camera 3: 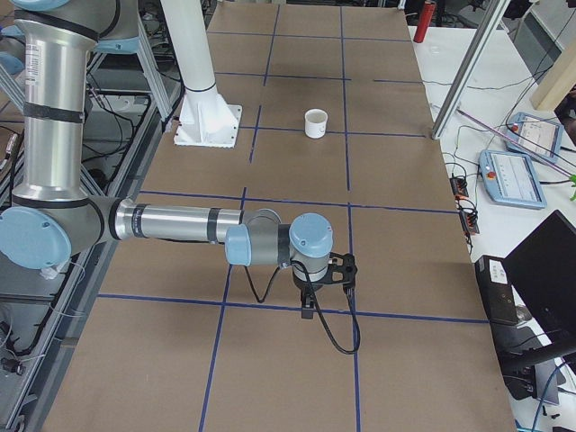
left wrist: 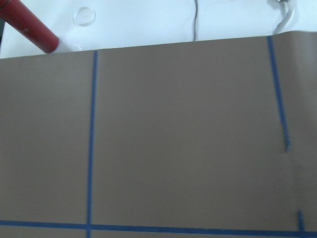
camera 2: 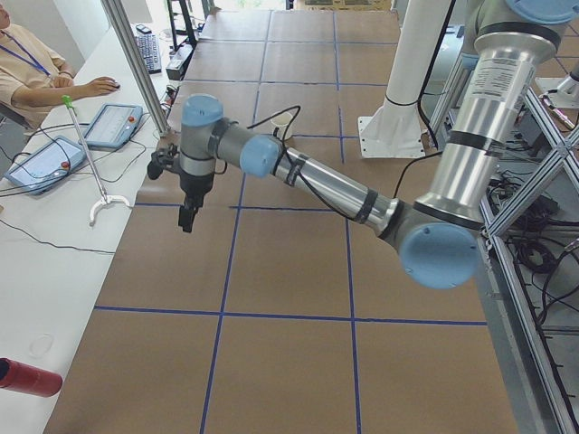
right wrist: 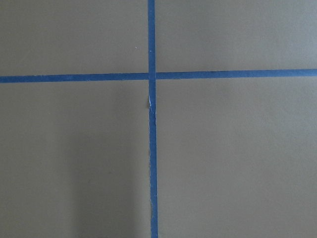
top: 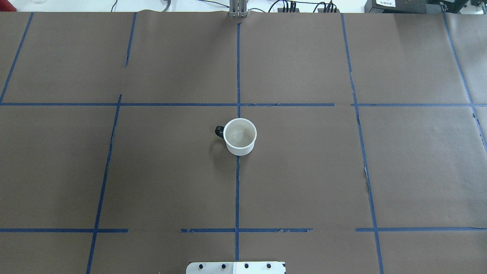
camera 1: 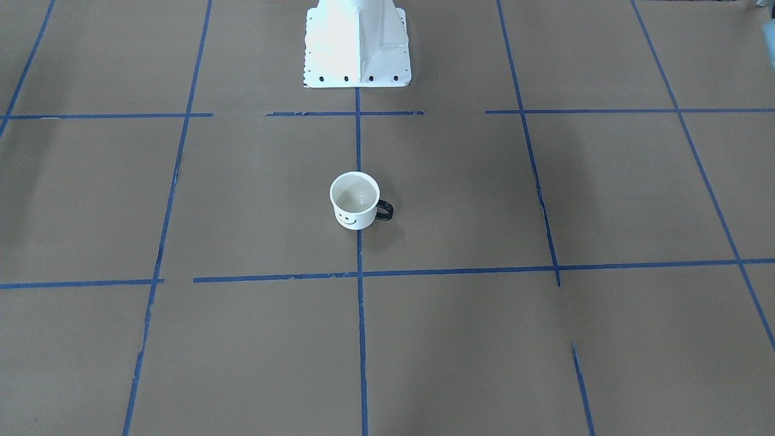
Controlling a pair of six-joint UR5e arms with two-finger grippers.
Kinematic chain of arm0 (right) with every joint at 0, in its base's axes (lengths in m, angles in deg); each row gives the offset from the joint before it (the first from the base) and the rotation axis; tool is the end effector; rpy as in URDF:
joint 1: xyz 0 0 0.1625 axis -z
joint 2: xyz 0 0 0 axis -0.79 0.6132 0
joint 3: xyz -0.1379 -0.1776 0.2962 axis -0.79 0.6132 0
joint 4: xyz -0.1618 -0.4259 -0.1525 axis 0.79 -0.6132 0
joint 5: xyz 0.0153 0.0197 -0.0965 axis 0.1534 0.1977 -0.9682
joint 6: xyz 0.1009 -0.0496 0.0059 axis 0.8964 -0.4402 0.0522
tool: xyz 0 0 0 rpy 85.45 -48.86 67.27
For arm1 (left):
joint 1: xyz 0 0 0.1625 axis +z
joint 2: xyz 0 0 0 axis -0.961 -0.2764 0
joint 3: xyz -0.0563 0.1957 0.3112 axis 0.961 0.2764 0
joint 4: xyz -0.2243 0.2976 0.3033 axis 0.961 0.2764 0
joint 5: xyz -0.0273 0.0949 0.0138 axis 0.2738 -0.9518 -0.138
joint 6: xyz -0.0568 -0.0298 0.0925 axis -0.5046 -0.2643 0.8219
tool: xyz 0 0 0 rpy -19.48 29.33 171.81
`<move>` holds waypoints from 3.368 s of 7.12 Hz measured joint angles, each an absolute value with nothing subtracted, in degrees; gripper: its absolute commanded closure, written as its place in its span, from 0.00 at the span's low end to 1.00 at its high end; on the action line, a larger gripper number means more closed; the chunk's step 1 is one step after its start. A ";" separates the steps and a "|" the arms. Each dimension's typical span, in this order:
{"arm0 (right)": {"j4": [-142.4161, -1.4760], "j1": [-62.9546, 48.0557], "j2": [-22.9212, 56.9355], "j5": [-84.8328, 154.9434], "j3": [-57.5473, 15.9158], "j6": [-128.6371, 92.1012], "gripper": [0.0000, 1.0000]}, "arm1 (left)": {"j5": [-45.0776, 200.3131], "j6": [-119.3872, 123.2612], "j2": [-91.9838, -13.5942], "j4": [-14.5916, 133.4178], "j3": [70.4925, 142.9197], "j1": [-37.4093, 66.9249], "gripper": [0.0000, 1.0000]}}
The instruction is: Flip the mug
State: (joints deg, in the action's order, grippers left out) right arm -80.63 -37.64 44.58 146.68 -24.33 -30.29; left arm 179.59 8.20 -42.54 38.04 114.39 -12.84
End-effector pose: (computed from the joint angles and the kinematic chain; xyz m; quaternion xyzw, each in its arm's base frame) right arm 0.0525 -0.5184 0.6127 0.0137 -0.3805 0.0226 0.9244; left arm -0.0359 -0.6307 0.4344 0.1604 0.3004 0.0140 0.9401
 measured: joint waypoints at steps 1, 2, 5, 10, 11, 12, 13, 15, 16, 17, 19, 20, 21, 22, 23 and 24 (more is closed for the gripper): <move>-80.63 -37.64 44.58 146.68 -24.33 -30.27 0.00 | 181.88 14.86 -36.52 44.01 112.78 -17.68 0.00; -80.63 -37.64 44.58 146.68 -24.33 -30.23 0.00 | 183.52 19.63 -32.60 46.85 111.71 -20.76 0.00; -80.63 -37.64 44.58 146.68 -24.32 -30.28 0.00 | 185.29 23.84 -28.59 47.85 110.06 -22.74 0.00; -80.63 -37.64 44.58 146.68 -24.33 -30.22 0.00 | 186.33 23.41 -27.76 47.92 110.12 -22.85 0.00; -80.63 -37.64 44.58 146.68 -24.33 -30.25 0.00 | 186.34 23.31 -27.75 47.96 109.99 -22.83 0.00; -80.63 -37.64 44.58 146.68 -24.32 -30.27 0.00 | 186.34 23.23 -27.76 48.02 109.77 -22.82 0.00; -80.63 -37.64 44.58 146.68 -24.33 -30.28 0.00 | 186.34 23.19 -27.79 48.09 109.53 -22.82 0.00; -80.63 -37.64 44.58 146.68 -24.32 -30.28 0.00 | 186.34 23.17 -27.78 48.14 109.41 -22.81 0.00; -80.63 -37.64 44.58 146.68 -24.33 -30.29 0.00 | 186.34 23.17 -27.76 48.12 109.19 -22.82 0.00; -80.63 -37.64 44.58 146.68 -24.32 -30.27 0.00 | 186.34 23.17 -27.76 48.18 108.85 -22.81 0.00; -80.63 -37.64 44.58 146.68 -24.33 -30.25 0.00 | 186.39 22.65 -28.11 48.02 108.23 -22.73 0.00; -80.63 -37.64 44.58 146.68 -24.32 -30.24 0.00 | 187.02 20.76 -28.53 47.73 107.59 -22.62 0.00; -80.63 -37.64 44.58 146.68 -24.33 -30.26 0.00 | 188.71 18.36 -29.15 46.17 106.98 -22.42 0.00; -80.63 -37.64 44.58 146.68 -24.33 -30.26 0.00 | 190.14 17.41 -30.29 42.21 107.30 -21.75 0.00; -80.63 -37.64 44.58 146.68 -24.33 -30.24 0.00 | 190.62 17.85 -31.32 38.13 108.84 -20.72 0.00; -80.63 -37.64 44.58 146.68 -24.32 -30.26 0.00 | 190.40 20.20 -31.69 35.94 110.55 -20.01 0.00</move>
